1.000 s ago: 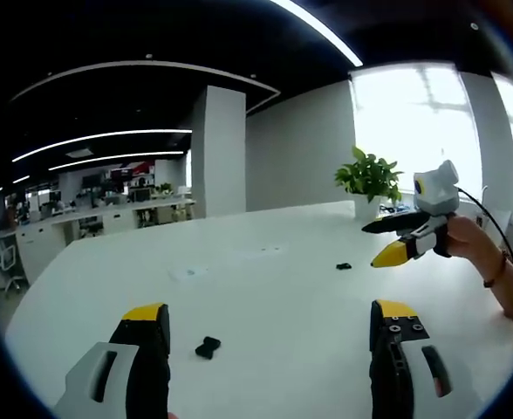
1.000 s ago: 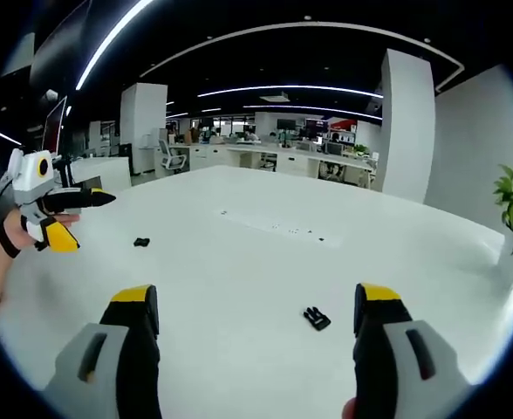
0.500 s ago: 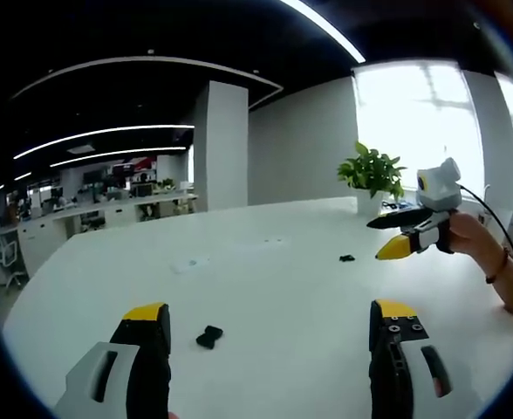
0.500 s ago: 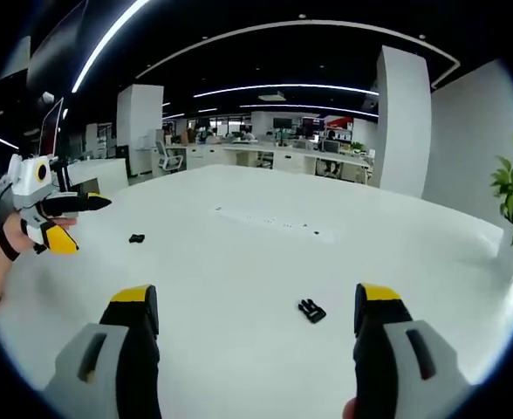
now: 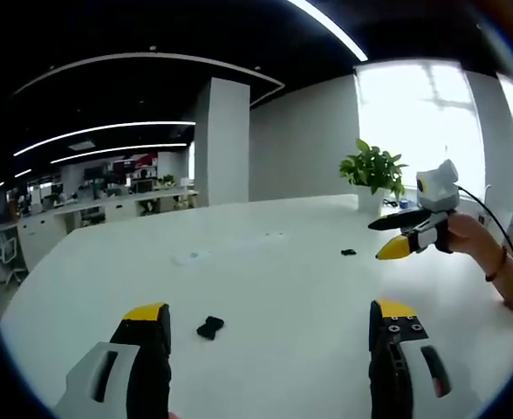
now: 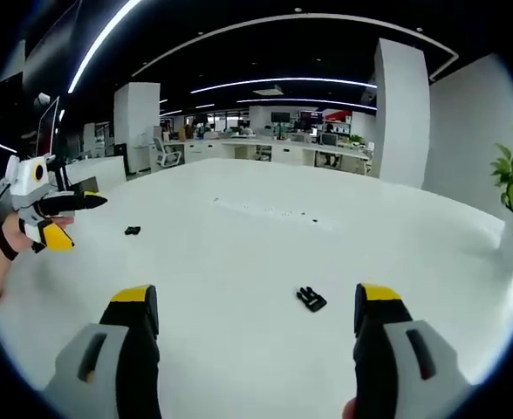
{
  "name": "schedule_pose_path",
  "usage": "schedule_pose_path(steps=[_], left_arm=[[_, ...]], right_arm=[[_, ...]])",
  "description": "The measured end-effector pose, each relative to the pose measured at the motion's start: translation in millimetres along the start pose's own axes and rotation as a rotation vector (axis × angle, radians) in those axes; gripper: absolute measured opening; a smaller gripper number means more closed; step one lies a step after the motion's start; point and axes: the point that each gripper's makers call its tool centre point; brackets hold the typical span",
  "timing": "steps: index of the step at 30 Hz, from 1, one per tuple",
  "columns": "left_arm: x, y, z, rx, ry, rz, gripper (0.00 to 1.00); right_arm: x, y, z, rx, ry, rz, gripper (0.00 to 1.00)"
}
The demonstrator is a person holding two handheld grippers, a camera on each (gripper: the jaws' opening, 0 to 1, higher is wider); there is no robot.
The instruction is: Snap the two parts of the plastic buckle together until the buckle closes and remains connected.
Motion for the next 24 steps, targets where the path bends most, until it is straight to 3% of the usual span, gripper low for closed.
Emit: schedule_pose_path(steps=[24], left_arm=[[22.6,-7.0,-5.2,-0.008,0.053,0.014,0.95]], right_arm=[[15.7,-7.1,7.3,-0.004,0.03,0.016,0.94]])
Point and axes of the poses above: the point that each gripper's makers call its tool centre point, and the gripper's own axes: z roughly forward along the fingers, y roughly to its left, x roughly out of its underside, and after that the axes turned 11 degrees about -x, right-handed
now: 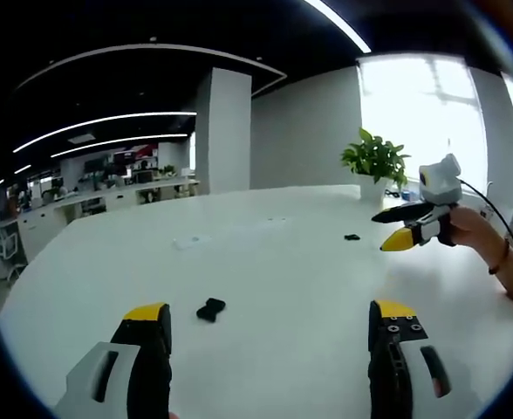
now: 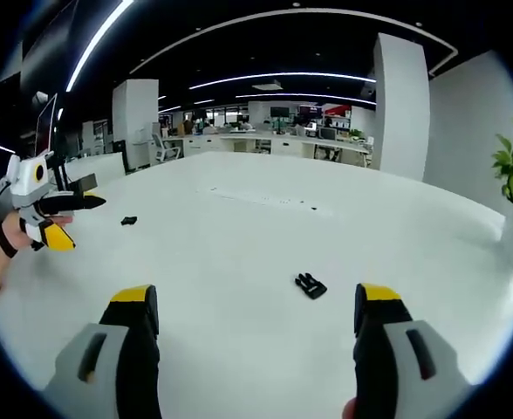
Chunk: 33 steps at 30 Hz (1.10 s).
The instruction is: Snap the two parts of the plastic buckle together until the buckle closes and remains connected.
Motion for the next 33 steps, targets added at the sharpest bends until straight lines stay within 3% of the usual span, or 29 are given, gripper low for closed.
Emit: schedule_pose_path(steps=[10,15,26,33], left_arm=[[9.0,-3.1,-0.5,-0.002,0.022,0.009,0.95],[9.4,4.2,4.4,-0.01,0.029,-0.001,0.95],[16.2,8.8,10.0,-0.003,0.059,-0.001,0.95],[19.2,7.5,9.5,0.001,0.069,-0.008,0.95]], right_arm=[[4.3,2.7,-0.1,-0.003,0.014,0.004,0.94],[6.0,0.5,0.0,0.002,0.021,0.002,0.94],[28.1,6.3,3.9,-0.003,0.08,0.015,0.94],[28.0,6.0,4.2,-0.01,0.083,0.014,0.94]])
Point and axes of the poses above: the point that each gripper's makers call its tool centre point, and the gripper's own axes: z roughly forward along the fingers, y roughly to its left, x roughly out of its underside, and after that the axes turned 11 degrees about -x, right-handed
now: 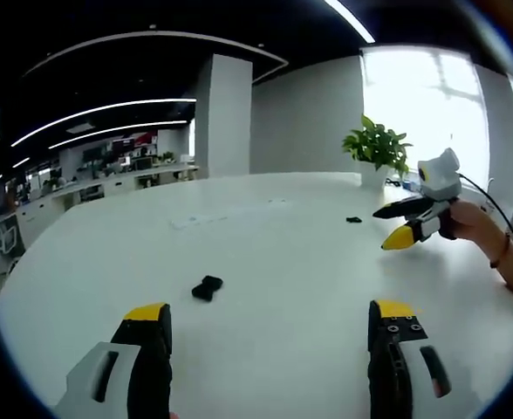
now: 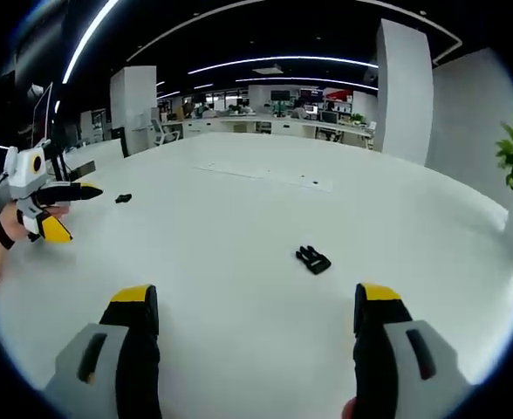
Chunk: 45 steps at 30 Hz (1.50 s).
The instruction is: Snap the two parts of the plastic buckle together until the buckle closes and remains connected.
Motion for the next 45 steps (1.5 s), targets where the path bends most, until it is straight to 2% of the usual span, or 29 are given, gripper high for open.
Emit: schedule_pose_path(steps=[16,30,38,45], left_arm=[[9.9,-7.9,-2.8,0.015,0.021,-0.022,0.96],[18.7,-8.3,-2.8,0.01,0.059,-0.005,0.96],[24.2,-5.5,-2.1,-0.016,0.078,0.046,0.95],[25.9,-3.7,-0.6,-0.012,0.081,0.042,0.96]], right_arm=[[4.5,1.2,0.0,-0.004,0.016,-0.001,0.94],[8.9,2.7,-0.3,-0.008,0.03,0.001,0.94],[10.3,4.3,-0.3,-0.015,0.029,0.009,0.94],[9.6,3.5,0.3,-0.016,0.028,0.008,0.94]])
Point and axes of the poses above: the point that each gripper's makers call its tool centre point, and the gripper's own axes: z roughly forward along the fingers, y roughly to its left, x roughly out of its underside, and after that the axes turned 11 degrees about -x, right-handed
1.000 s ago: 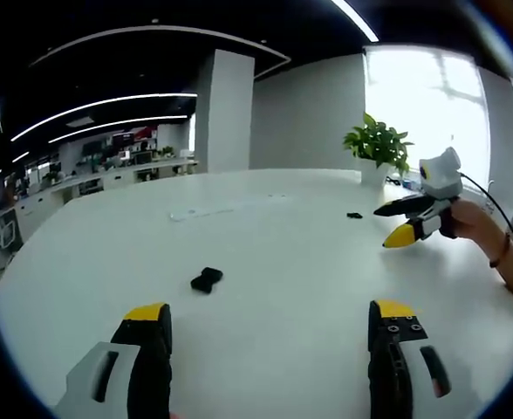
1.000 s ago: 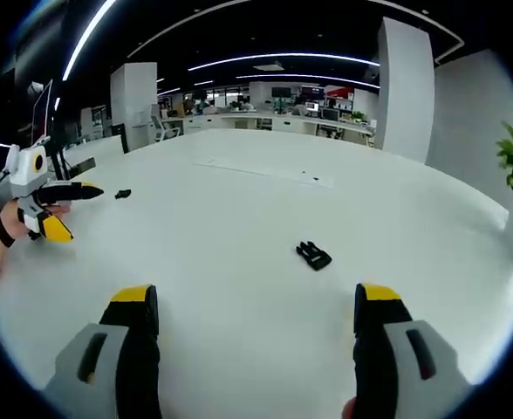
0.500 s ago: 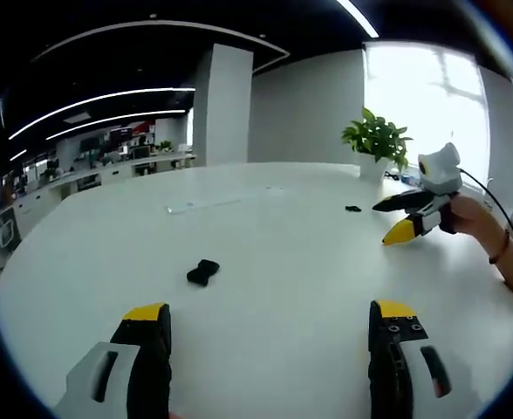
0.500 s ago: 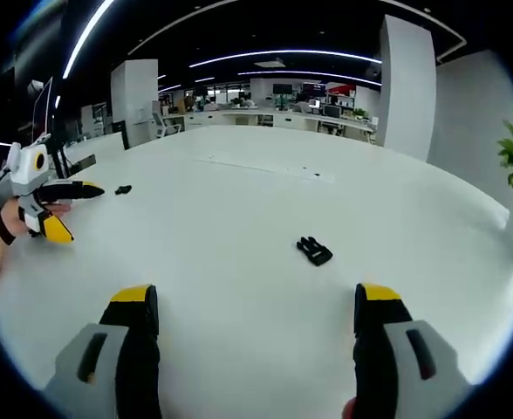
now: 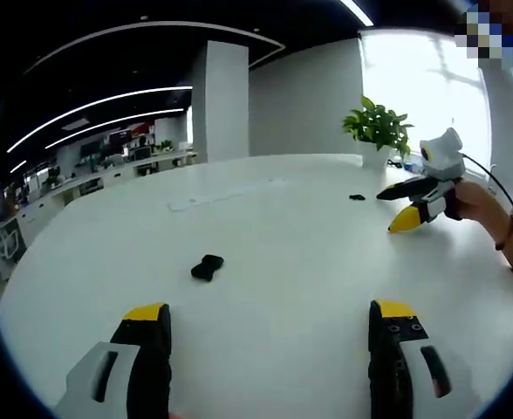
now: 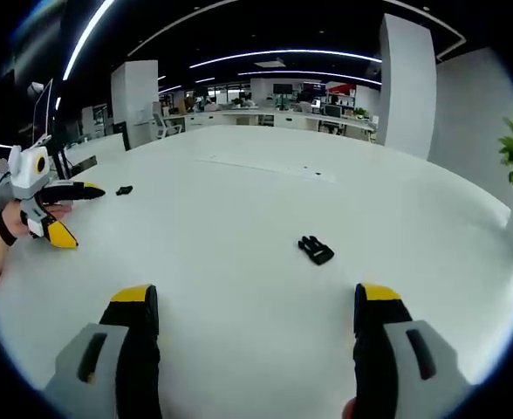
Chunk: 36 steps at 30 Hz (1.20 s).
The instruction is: Snap the two parts of the plastic buckle together until the buckle closes and remains connected.
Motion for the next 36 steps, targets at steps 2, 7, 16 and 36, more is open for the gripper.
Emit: schedule_pose_path(steps=[2,7,16,36], left_arm=[[0.0,0.9,1.0,0.0,0.0,0.0,0.96],[-0.5,3.0,3.4,0.0,-0.002,-0.001,0.95],[-7.2,10.0,14.6,0.005,-0.014,-0.001,0.94],[-12.7,18.4,25.2,-0.014,-0.038,-0.014,0.96]], right_arm=[[0.2,0.5,-0.1,0.0,-0.001,0.0,0.94],[0.3,1.6,-0.1,-0.002,-0.005,-0.001,0.94],[-4.3,-4.4,3.5,-0.01,-0.032,-0.01,0.94],[-17.1,-16.0,10.4,-0.027,-0.081,-0.023,0.92]])
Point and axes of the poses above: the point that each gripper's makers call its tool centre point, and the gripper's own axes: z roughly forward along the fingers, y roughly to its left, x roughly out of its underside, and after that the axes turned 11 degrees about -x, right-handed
